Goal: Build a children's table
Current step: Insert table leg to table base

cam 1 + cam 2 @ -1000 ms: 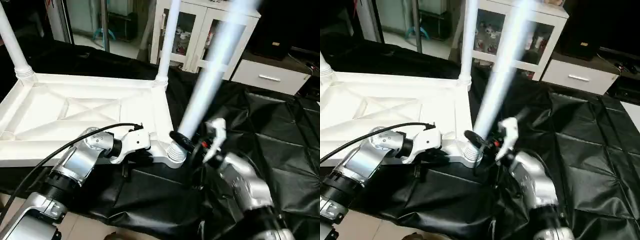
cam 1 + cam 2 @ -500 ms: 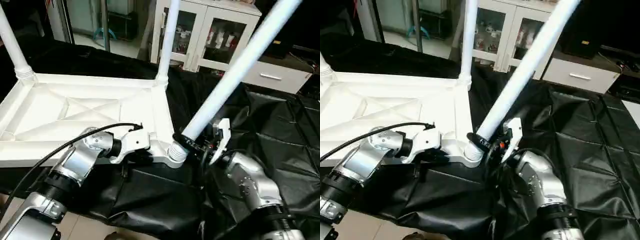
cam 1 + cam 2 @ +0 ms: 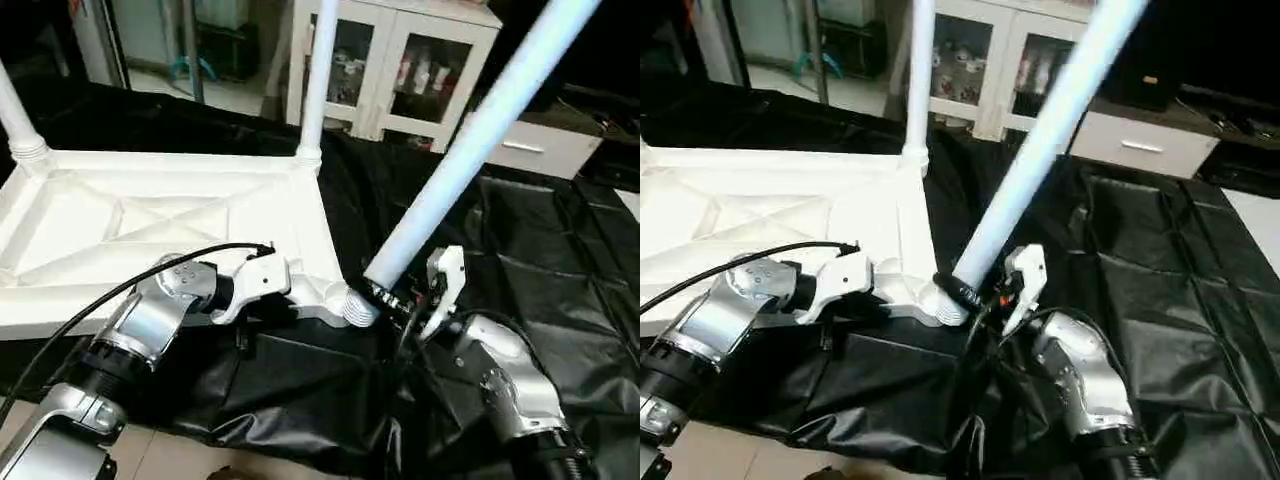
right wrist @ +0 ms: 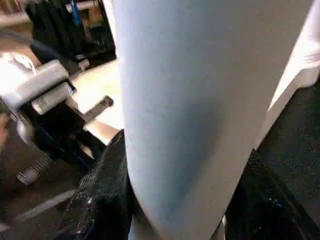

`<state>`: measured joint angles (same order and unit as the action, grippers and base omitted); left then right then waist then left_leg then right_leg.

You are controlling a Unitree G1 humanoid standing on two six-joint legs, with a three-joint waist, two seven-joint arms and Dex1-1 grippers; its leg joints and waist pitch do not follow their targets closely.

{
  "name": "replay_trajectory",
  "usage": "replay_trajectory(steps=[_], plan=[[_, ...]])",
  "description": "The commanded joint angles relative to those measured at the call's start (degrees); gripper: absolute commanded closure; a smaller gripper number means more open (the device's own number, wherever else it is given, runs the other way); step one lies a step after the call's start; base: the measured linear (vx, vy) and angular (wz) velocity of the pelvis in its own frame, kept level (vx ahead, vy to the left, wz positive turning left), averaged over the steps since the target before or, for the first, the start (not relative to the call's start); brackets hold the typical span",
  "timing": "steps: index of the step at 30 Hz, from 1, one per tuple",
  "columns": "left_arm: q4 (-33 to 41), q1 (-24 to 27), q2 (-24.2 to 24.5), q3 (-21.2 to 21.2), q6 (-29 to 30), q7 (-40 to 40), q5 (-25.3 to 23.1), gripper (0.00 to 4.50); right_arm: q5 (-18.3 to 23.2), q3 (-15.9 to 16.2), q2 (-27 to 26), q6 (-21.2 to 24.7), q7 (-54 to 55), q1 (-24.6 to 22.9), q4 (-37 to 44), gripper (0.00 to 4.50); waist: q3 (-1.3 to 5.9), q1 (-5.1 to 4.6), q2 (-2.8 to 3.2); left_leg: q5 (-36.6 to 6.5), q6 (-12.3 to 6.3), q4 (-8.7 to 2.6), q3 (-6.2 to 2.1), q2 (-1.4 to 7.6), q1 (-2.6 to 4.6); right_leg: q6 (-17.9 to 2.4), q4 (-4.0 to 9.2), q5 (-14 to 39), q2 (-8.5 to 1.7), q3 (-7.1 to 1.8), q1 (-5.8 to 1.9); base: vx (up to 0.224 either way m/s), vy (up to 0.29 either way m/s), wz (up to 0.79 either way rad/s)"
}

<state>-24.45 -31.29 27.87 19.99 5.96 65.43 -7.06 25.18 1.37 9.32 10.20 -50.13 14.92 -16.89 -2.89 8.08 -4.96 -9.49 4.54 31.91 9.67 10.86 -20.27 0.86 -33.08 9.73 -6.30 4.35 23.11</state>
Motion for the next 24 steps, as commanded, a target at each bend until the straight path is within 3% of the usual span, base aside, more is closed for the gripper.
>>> replay_trajectory(steps=[1,4,7,10,13,14,18,19,20,21,22,24], plan=[[0.3,-0.23,-0.12,-0.35,-0.35,-1.12,0.25,4.5,3.72,-1.24,1.45,5.8,-1.89,2.29,2.3,2.64,2.77,-0.26,1.16,-32.31,2.97,-5.31,-1.73,2.4,0.71,-5.9,4.75,29.28,-2.81,-1.78,-1.47,0.0,0.0,0.0],[0.39,-0.08,-0.01,-0.08,-0.66,-0.8,0.13,4.5,3.6,0.0,2.92,8.11,-3.79,3.97,1.99,2.64,2.76,0.0,1.13,-31.47,3.11,-5.03,-1.29,2.3,1.09,-6.5,4.68,28.13,-2.96,-2.12,-1.06,0.0,0.0,0.0],[0.81,0.4,-0.29,0.39,-0.64,-0.57,0.11,4.5,-2.13,4.66,5.8,9.61,-7.49,7.62,-1.95,2.64,2.86,0.11,0.9,-28.41,3.1,-4.87,-1.0,2.3,0.84,-7.13,4.28,26.27,-3.02,-2.25,-1.28,0.0,0.0,0.0],[0.89,0.55,-0.66,0.72,-0.55,-0.72,0.01,4.5,-5.54,7.15,6.79,9.49,-7.84,11.48,-6.69,2.64,2.95,0.14,0.61,-26.27,2.9,-4.66,-0.78,2.24,0.81,-8.1,3.93,24.98,-3.1,-2.31,-1.27,0.0,0.0,0.0],[1.05,0.56,-0.88,0.91,-0.31,-0.71,0.02,4.5,-6.23,7.6,7.08,9.82,-7.96,14.56,-9.63,2.64,2.98,0.32,0.75,-25.44,3.14,-4.51,-0.49,2.31,1.26,-8.84,3.79,23.17,-2.86,-2.52,-0.98,0.0,0.0,0.0],[1.03,0.54,-0.93,0.93,-0.25,-0.67,0.06,4.5,-6.32,7.69,7.31,10.16,-8.36,15.63,-10.48,2.64,3.02,0.44,0.48,-25.15,3.01,-4.46,-0.4,2.33,1.3,-9.03,3.72,22.35,-2.82,-2.55,-1.01,0.0,0.0,0.0],[1.0,0.71,-0.88,0.99,-0.31,-0.73,0.0,4.5,-6.35,7.57,7.77,11.13,-10.3,19.23,-14.35,2.64,3.06,0.47,0.46,-23.71,2.34,-4.13,-0.2,2.2,0.92,-9.66,3.14,21.09,-2.75,-2.8,-1.1,0.0,0.0,0.0],[1.05,0.79,-0.84,0.99,-0.32,-0.72,0.0,4.5,-6.7,7.61,7.79,10.87,-10.56,20.02,-15.49,2.64,3.2,0.63,0.83,-23.01,2.4,-4.1,-0.22,2.24,1.0,-9.66,3.01,20.53,-2.79,-2.83,-1.2,0.0,0.0,0.0],[1.15,0.89,-0.81,1.0,-0.28,-0.66,0.03,4.5,-7.1,7.74,7.77,10.5,-10.78,20.68,-16.55,2.64,3.2,0.63,0.83,-23.01,2.4,-4.1,-0.22,2.24,1.0,-9.66,3.01,20.53,-2.79,-2.83,-1.2,0.0,0.0,0.0],[1.28,1.06,-0.76,1.05,-0.25,-0.56,0.05,4.5,-7.99,8.0,7.69,9.46,-10.97,21.91,-18.6,2.64,3.42,0.45,0.72,-21.07,2.52,-4.04,-0.2,2.18,0.59,-10.4,2.58,17.52,-2.65,-2.74,-1.57,0.0,0.0,0.0],[1.27,1.13,-0.67,1.09,-0.36,-0.41,-0.05,4.5,-8.53,7.92,7.42,8.6,-10.98,23.51,-21.04,2.64,3.53,0.53,1.03,-19.88,2.59,-3.97,-0.1,2.19,0.66,-10.88,2.4,15.67,-2.56,-2.7,-1.6,0.0,0.0,0.0],[1.22,0.98,-0.64,1.1,-0.32,-0.27,-0.08,4.5,-8.6,7.79,7.32,8.36,-11.11,24.35,-22.16,2.64,3.48,0.53,1.1,-19.17,2.57,-3.95,-0.03,2.14,0.58,-11.33,2.24,14.11,-2.37,-2.65,-1.77,0.0,0.0,0.0]])
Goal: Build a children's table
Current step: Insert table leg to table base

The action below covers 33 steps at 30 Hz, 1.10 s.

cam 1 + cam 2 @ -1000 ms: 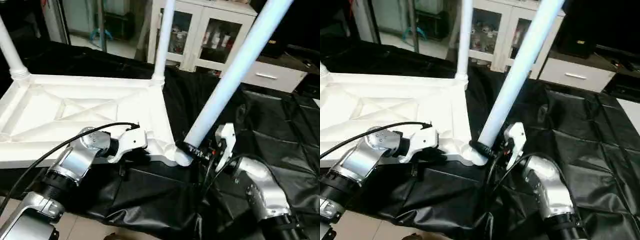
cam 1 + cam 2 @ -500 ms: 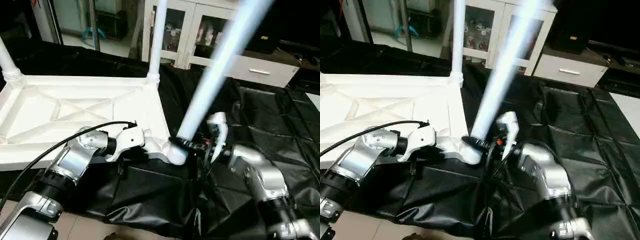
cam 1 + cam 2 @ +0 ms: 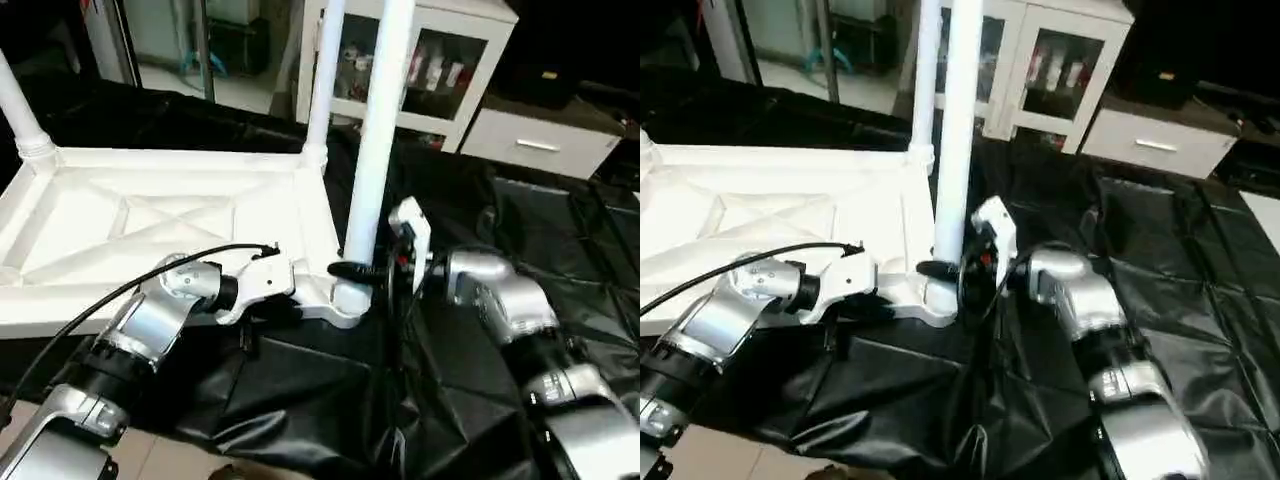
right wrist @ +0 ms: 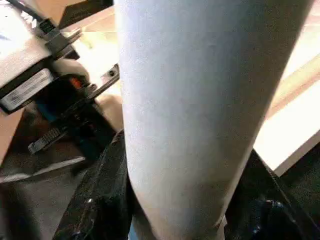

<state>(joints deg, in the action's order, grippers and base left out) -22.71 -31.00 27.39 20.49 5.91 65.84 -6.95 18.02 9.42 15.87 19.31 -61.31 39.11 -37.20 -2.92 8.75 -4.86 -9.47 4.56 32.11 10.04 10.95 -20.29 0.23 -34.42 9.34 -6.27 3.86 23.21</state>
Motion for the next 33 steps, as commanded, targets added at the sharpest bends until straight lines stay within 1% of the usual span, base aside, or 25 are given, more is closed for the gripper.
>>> replay_trajectory(steps=[1,3,5,6,8,9,11,14,15,16,17,18,19,21,22,23,24,25,28,29,30,31,33], plan=[[-0.53,0.61,-0.18,0.63,-0.22,-0.67,-0.19,4.5,-1.44,-0.27,0.79,-0.83,-0.05,0.36,-2.13,2.64,3.48,-0.14,0.98,-19.35,2.48,-4.19,-0.44,2.07,0.5,-10.66,3.52,14.46,-2.37,-2.13,-1.96,0.0,0.0,0.0],[-0.76,0.42,-0.2,0.65,-0.31,-0.66,-0.25,4.5,-1.47,-0.38,0.62,-1.18,-0.3,0.73,-3.04,2.64,3.47,-0.13,0.86,-20.06,2.5,-4.22,-0.51,2.1,0.5,-10.52,3.57,15.63,-2.49,-2.1,-1.95,0.0,0.0,0.0],[-1.1,0.23,-0.24,0.66,-0.51,-0.76,-0.36,4.5,-1.53,-0.59,-0.08,-1.85,-0.37,1.04,-4.78,2.64,3.39,-0.19,0.98,-21.6,2.77,-4.27,-0.59,2.12,0.58,-10.1,3.85,18.02,-2.6,-2.1,-1.82,0.0,0.0,0.0],[-0.96,0.32,-0.26,0.66,-0.44,-0.78,-0.33,4.5,-1.43,-0.67,-0.41,-1.83,-0.22,0.81,-5.03,2.64,3.41,-0.25,0.94,-22.1,2.86,-4.26,-0.63,2.12,0.64,-9.95,3.93,18.86,-2.63,-2.12,-1.78,0.0,0.0,0.0],[-0.66,0.49,-0.24,0.64,-0.33,-0.8,-0.22,4.5,-1.48,-0.92,-0.96,-2.22,-0.35,0.9,-6.21,2.64,3.39,-0.26,0.9,-22.25,2.9,-4.31,-0.7,2.18,0.62,-9.83,3.92,19.05,-2.6,-2.11,-1.77,0.0,0.0,0.0],[-0.43,0.64,-0.24,0.64,-0.26,-0.82,-0.19,4.5,-1.24,-1.28,-1.29,-2.19,-0.45,0.89,-6.71,2.64,3.41,-0.26,0.76,-22.11,2.82,-4.31,-0.66,2.17,0.62,-9.86,3.93,18.72,-2.56,-2.11,-1.78,0.0,0.0,0.0],[-0.06,0.93,-0.25,0.59,-0.13,-0.92,-0.14,4.5,-1.32,-1.61,-1.84,-3.25,0.0,0.57,-7.31,2.64,3.43,-0.21,0.93,-21.81,2.79,-4.32,-0.66,2.21,0.61,-10.11,3.84,18.17,-2.65,-2.13,-1.76,0.0,0.0,0.0],[0.53,1.37,-0.09,0.54,0.09,-0.89,-0.07,4.5,-1.76,-2.27,-2.62,-5.97,1.82,0.24,-8.32,2.64,3.36,-0.34,0.88,-22.14,2.79,-4.35,-0.67,2.18,0.57,-10.05,3.87,18.51,-2.61,-2.09,-1.77,0.0,0.0,0.0],[0.66,1.47,-0.03,0.49,0.14,-0.86,-0.04,4.5,-1.95,-2.48,-2.88,-7.04,2.49,0.18,-8.77,2.64,3.33,-0.48,1.0,-22.8,2.96,-4.37,-0.7,2.19,0.54,-9.97,3.97,19.42,-2.72,-2.12,-1.7,0.0,0.0,0.0],[0.86,1.61,0.07,0.48,0.22,-0.79,-0.03,4.5,-1.87,-2.9,-3.19,-7.65,3.25,0.03,-9.13,2.64,3.28,-0.6,1.0,-23.58,3.05,-4.42,-0.8,2.19,0.6,-9.69,4.1,20.77,-2.73,-2.07,-1.68,0.0,0.0,0.0],[1.0,1.7,0.11,0.48,0.3,-0.76,0.01,4.5,-1.64,-3.14,-3.35,-7.66,3.34,-0.15,-9.15,2.64,3.19,-0.66,0.98,-24.46,3.07,-4.47,-0.85,2.18,0.7,-9.36,4.27,22.2,-2.69,-2.07,-1.57,0.0,0.0,0.0],[1.01,1.7,0.12,0.48,0.31,-0.76,0.01,4.5,-1.63,-3.15,-3.36,-7.66,3.35,-0.16,-9.15,2.64,3.19,-0.66,0.98,-24.46,3.07,-4.47,-0.85,2.18,0.7,-9.36,4.27,22.2,-2.69,-2.07,-1.57,0.0,0.0,0.0],[0.96,1.7,0.1,0.49,0.32,-0.79,0.0,4.5,-1.5,-3.38,-3.49,-7.98,3.61,-0.43,-9.16,2.64,3.14,-0.7,1.01,-25.28,3.05,-4.52,-0.94,2.19,0.7,-8.74,4.46,23.9,-2.75,-2.08,-1.53,0.0,0.0,0.0],[0.98,1.75,0.08,0.51,0.35,-0.83,0.0,4.5,-1.43,-3.61,-3.61,-8.23,3.77,-0.66,-9.16,2.64,3.14,-0.72,1.0,-25.66,3.04,-4.55,-1.01,2.22,0.73,-8.46,4.54,24.52,-2.79,-2.09,-1.45,0.0,0.0,0.0],[1.14,1.89,0.0,0.49,0.5,-0.99,0.07,4.5,-0.92,-4.83,-4.12,-9.08,4.31,-1.4,-9.18,2.64,3.23,-0.67,0.9,-25.39,2.99,-4.52,-0.99,2.25,0.76,-8.5,4.48,24.01,-2.79,-2.11,-1.45,0.0,0.0,0.0],[1.16,1.91,-0.01,0.48,0.52,-1.01,0.09,4.5,-0.83,-5.02,-4.21,-9.23,4.39,-1.48,-9.23,2.64,3.2,-0.62,0.97,-25.42,2.96,-4.54,-0.95,2.27,0.8,-8.6,4.5,23.7,-2.81,-2.15,-1.35,0.0,0.0,0.0],[1.37,2.07,-0.06,0.44,0.65,-1.11,0.16,4.5,-0.39,-5.88,-4.51,-9.89,4.95,-2.07,-9.12,2.64,3.19,-0.65,0.99,-25.49,2.96,-4.55,-0.95,2.28,0.83,-8.75,4.49,23.38,-2.78,-2.15,-1.32,0.0,0.0,0.0],[1.59,2.22,-0.09,0.42,0.75,-1.17,0.2,4.5,-0.12,-6.39,-4.65,-10.32,5.41,-2.55,-8.9,2.64,3.26,-0.65,0.89,-25.2,2.87,-4.57,-0.96,2.27,0.73,-8.95,4.38,22.7,-2.77,-2.12,-1.45,0.0,0.0,0.0],[1.61,2.32,-0.14,0.4,0.77,-1.27,0.18,4.5,0.43,-7.42,-5.0,-11.31,5.93,-3.19,-9.06,2.64,3.23,-0.74,0.9,-24.91,2.69,-4.57,-0.89,2.24,0.71,-9.29,4.32,21.94,-2.67,-2.13,-1.44,0.0,0.0,0.0],[1.49,2.34,-0.2,0.39,0.7,-1.42,0.17,4.5,1.53,-8.86,-5.4,-12.2,6.85,-4.21,-8.76,2.64,3.24,-0.71,0.91,-24.8,2.64,-4.59,-0.85,2.25,0.75,-9.28,4.36,21.9,-2.68,-2.16,-1.43,0.0,0.0,0.0],[1.5,2.34,-0.21,0.39,0.71,-1.46,0.17,4.5,1.76,-9.15,-5.46,-12.36,7.04,-4.46,-8.63,2.64,3.24,-0.71,0.91,-24.8,2.64,-4.59,-0.85,2.25,0.75,-9.28,4.36,21.9,-2.68,-2.16,-1.43,0.0,0.0,0.0],[1.45,2.34,-0.25,0.39,0.69,-1.55,0.2,4.5,2.61,-10.21,-5.77,-13.04,7.81,-5.62,-7.99,2.64,3.23,-0.7,0.94,-25.11,2.63,-4.62,-0.88,2.27,0.75,-9.24,4.42,21.98,-2.71,-2.16,-1.42,0.0,0.0,0.0],[1.43,2.34,-0.27,0.4,0.68,-1.62,0.2,4.5,2.88,-10.72,-6.13,-13.63,8.14,-7.24,-6.92,2.64,3.27,-0.68,1.02,-25.12,2.67,-4.64,-0.91,2.28,0.76,-9.2,4.36,21.66,-2.69,-2.15,-1.4,0.0,0.0,0.0]])
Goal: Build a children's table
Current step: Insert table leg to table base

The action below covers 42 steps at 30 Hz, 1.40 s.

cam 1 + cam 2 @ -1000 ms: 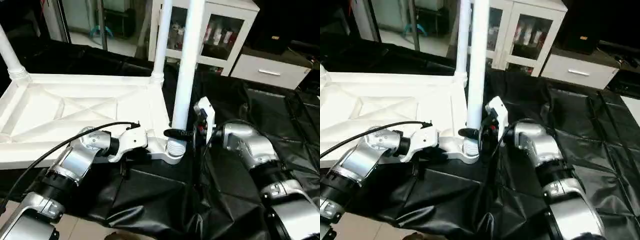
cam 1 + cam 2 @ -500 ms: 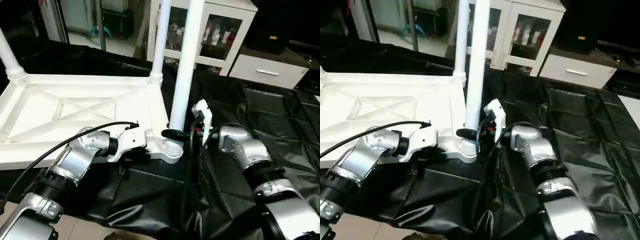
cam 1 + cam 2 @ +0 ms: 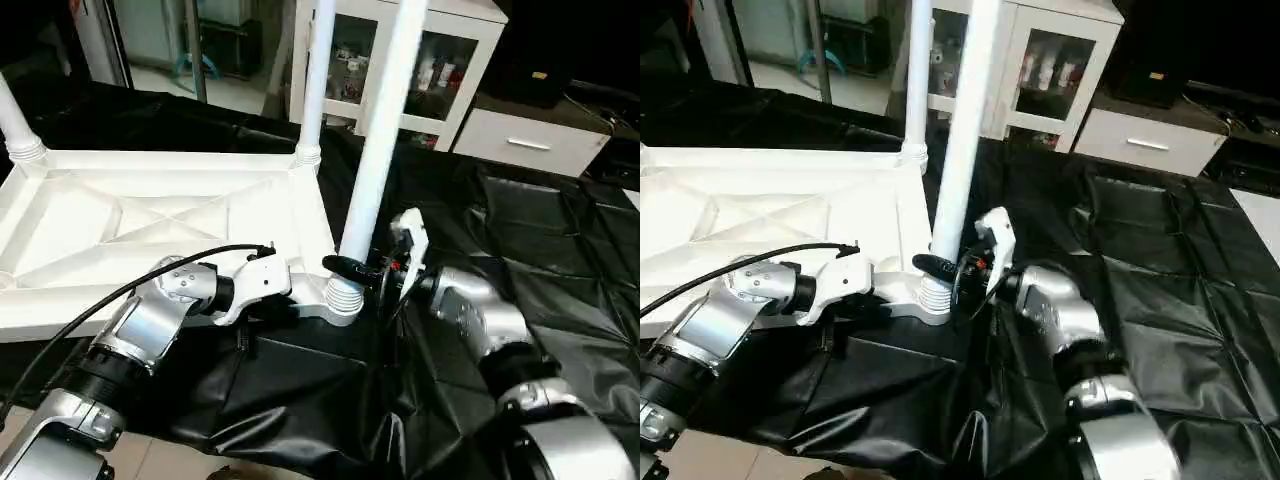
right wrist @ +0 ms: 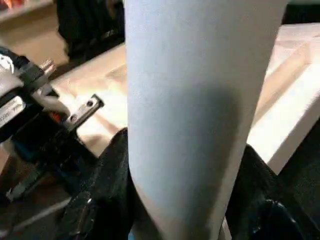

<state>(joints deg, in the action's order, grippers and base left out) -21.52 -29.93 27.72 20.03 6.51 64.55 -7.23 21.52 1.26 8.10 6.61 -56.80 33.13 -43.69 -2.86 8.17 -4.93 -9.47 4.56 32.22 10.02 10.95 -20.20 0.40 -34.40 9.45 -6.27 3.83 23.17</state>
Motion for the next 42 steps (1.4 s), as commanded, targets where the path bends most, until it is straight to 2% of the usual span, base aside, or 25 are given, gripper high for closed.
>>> replay_trajectory(steps=[1,5,8,9,10,11,12,15,18,20,22,24,30,38,42], plan=[[0.25,1.28,-0.63,0.85,0.09,-0.39,0.48,4.5,-0.66,-2.83,1.1,-1.84,3.85,-3.12,0.76,2.64,3.23,-0.03,1.02,-24.93,2.58,-4.77,-0.81,2.28,0.67,-9.34,4.39,21.17,-2.64,-2.14,-1.35,0.0,0.0,0.0],[0.21,1.3,-0.65,0.84,0.06,-0.51,0.44,4.5,-0.19,-3.8,0.09,-3.53,4.65,-5.68,1.94,2.64,3.21,0.08,1.14,-24.21,2.48,-4.83,-0.75,2.29,0.62,-9.6,4.28,19.68,-2.57,-2.19,-1.37,0.0,0.0,0.0],[0.07,1.23,-0.66,0.82,-0.02,-0.54,0.39,4.5,0.17,-4.47,-0.51,-5.01,5.43,-7.32,2.59,2.64,3.19,0.11,1.07,-25.14,2.43,-4.9,-0.81,2.27,0.61,-9.4,4.36,20.49,-2.6,-2.15,-1.4,0.0,0.0,0.0],[0.13,1.25,-0.66,0.81,-0.01,-0.54,0.36,4.5,0.19,-4.67,-0.67,-5.74,5.89,-7.93,3.09,2.64,3.15,0.18,1.53,-25.54,2.55,-4.97,-0.91,2.28,0.65,-9.38,4.37,20.76,-2.66,-2.17,-1.4,0.0,0.0,0.0],[0.24,1.2,-0.6,0.8,-0.01,-0.51,0.28,4.5,0.37,-5.02,-1.02,-6.95,6.43,-9.25,4.45,2.64,3.03,0.07,1.26,-26.9,2.63,-5.01,-0.92,2.26,0.63,-8.85,4.68,22.63,-2.68,-2.15,-1.3,0.0,0.0,0.0],[0.24,1.2,-0.6,0.8,-0.01,-0.51,0.28,4.5,0.37,-5.02,-1.02,-6.95,6.43,-9.25,4.45,2.64,3.02,0.1,1.45,-27.28,2.69,-5.03,-0.99,2.25,0.68,-8.68,4.75,23.3,-2.75,-2.16,-1.27,0.0,0.0,0.0],[0.38,1.2,-0.56,0.78,0.06,-0.49,0.24,4.5,0.0,-5.16,-1.27,-8.22,7.08,-10.37,5.73,2.64,3.02,0.1,1.31,-27.48,2.7,-5.06,-1.02,2.28,0.71,-8.38,4.88,23.94,-2.77,-2.17,-1.22,0.0,0.0,0.0],[0.36,1.14,-0.44,0.73,0.04,-0.45,0.2,4.5,-0.6,-5.01,-1.44,-10.03,7.56,-11.92,7.36,2.64,3.13,0.27,1.26,-26.48,2.53,-5.08,-0.95,2.33,0.72,-8.42,4.78,22.36,-2.73,-2.23,-1.22,0.0,0.0,0.0],[0.23,1.13,-0.25,0.66,-0.06,-0.42,0.14,4.5,-1.37,-4.44,-1.46,-11.52,7.68,-13.63,8.91,2.64,3.21,0.39,1.22,-24.49,2.09,-5.09,-0.82,2.31,0.51,-9.22,4.39,18.82,-2.53,-2.23,-1.46,0.0,0.0,0.0],[0.2,1.2,-0.12,0.64,-0.09,-0.45,0.11,4.5,-2.41,-3.53,-1.24,-12.44,7.37,-14.6,9.51,2.64,3.12,0.48,1.25,-24.68,1.99,-5.09,-0.75,2.28,0.55,-9.12,4.5,19.33,-2.52,-2.23,-1.41,0.0,0.0,0.0],[0.25,1.37,-0.06,0.61,-0.11,-0.51,0.06,4.5,-4.78,-1.16,-0.36,-14.41,6.42,-16.27,10.56,2.64,3.1,0.52,1.3,-25.07,2.11,-5.14,-0.81,2.29,0.54,-8.77,4.61,20.4,-2.62,-2.24,-1.45,0.0,0.0,0.0],[0.3,1.43,-0.07,0.62,-0.09,-0.53,0.06,4.5,-5.14,-0.81,-0.18,-14.81,6.23,-16.72,10.79,2.64,3.06,0.54,1.12,-25.15,2.02,-5.18,-0.84,2.28,0.5,-8.3,4.72,21.17,-2.65,-2.29,-1.51,0.0,0.0,0.0],[0.36,1.36,-0.2,0.68,-0.02,-0.7,0.02,4.5,-6.95,0.98,0.96,-17.1,5.55,-18.83,11.88,2.64,3.02,0.57,1.13,-25.1,1.7,-5.19,-0.84,2.28,0.44,-8.3,4.7,20.7,-2.5,-2.28,-1.51,0.0,0.0,0.0],[0.42,1.43,-0.08,0.7,-0.02,-0.71,0.03,4.5,-7.55,2.28,1.49,-16.12,5.24,-19.91,12.71,2.64,3.1,0.55,1.1,-25.25,1.35,-5.19,-0.86,2.26,0.38,-8.14,4.78,21.21,-2.56,-2.32,-1.57,0.0,0.0,0.0],[0.59,1.6,0.07,0.78,0.15,-0.44,0.14,4.5,-8.39,5.76,3.05,-11.39,2.27,-19.25,13.25,2.64,3.09,0.5,1.09,-25.02,1.14,-5.18,-0.84,2.2,0.31,-8.12,4.71,20.58,-2.38,-2.28,-1.7,0.0,0.0,0.0]])
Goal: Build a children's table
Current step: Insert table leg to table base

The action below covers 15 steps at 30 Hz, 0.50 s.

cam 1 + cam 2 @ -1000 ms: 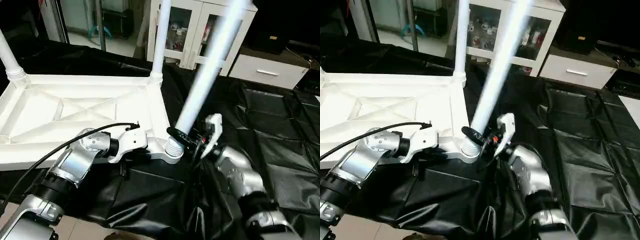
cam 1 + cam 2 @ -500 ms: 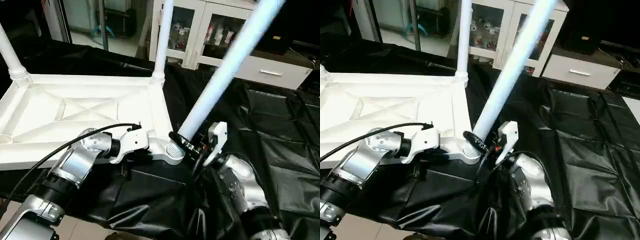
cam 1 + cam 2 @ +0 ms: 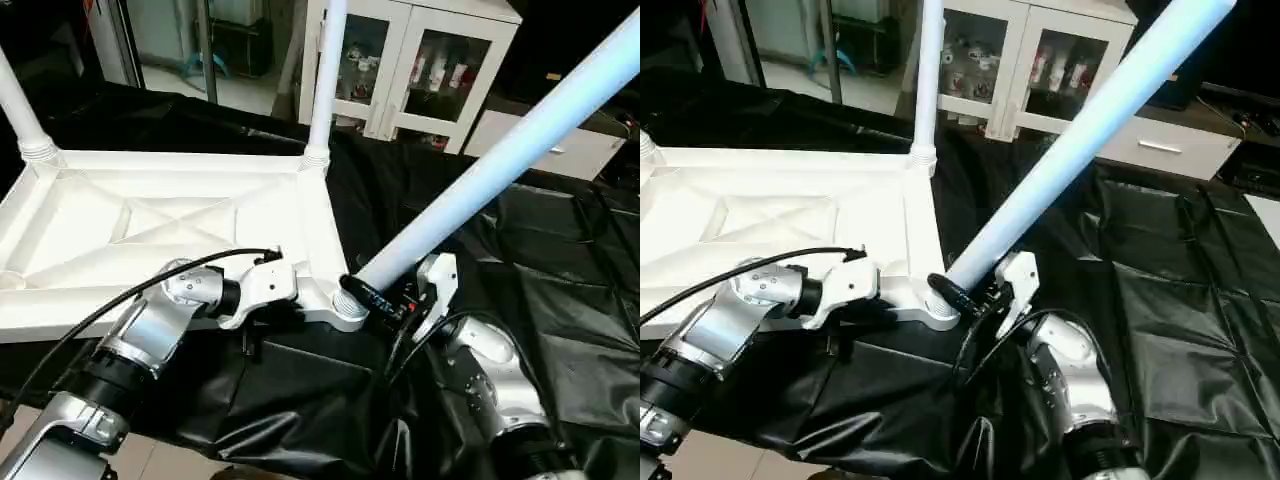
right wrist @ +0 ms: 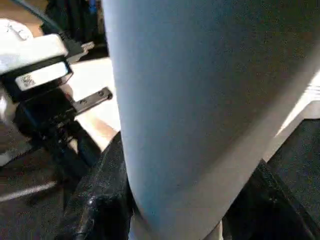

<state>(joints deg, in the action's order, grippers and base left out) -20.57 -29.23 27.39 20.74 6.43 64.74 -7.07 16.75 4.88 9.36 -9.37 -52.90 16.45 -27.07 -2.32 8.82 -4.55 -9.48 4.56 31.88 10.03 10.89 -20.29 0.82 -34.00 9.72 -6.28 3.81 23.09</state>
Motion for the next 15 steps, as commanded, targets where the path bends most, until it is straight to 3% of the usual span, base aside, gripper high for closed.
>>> replay_trajectory(steps=[1,8,15], plan=[[-0.42,0.86,0.44,0.07,0.25,-0.57,-0.01,4.5,-3.74,2.7,2.07,5.75,-2.29,-2.12,-3.22,2.64,2.52,-0.19,0.73,-25.21,1.18,-4.83,-0.83,2.24,0.43,-8.44,4.38,20.69,-2.41,-2.29,-1.55,0.0,0.0,0.0],[-0.34,0.8,0.95,0.22,0.53,-0.03,-0.03,4.5,-2.51,5.7,4.29,14.67,-7.86,3.54,-3.18,2.64,2.79,-0.27,0.6,-23.79,1.27,-4.71,-0.78,2.23,0.48,-9.3,3.99,18.15,-2.31,-2.19,-1.75,0.0,0.0,0.0],[0.46,1.39,1.38,0.36,1.02,0.14,0.05,4.5,-3.91,8.25,6.02,18.82,-12.56,7.72,-4.07,2.64,2.83,-0.18,0.45,-22.11,1.28,-4.56,-0.67,2.2,0.42,-9.73,3.79,17.25,-2.41,-2.17,-1.84,0.0,0.0,0.0]])
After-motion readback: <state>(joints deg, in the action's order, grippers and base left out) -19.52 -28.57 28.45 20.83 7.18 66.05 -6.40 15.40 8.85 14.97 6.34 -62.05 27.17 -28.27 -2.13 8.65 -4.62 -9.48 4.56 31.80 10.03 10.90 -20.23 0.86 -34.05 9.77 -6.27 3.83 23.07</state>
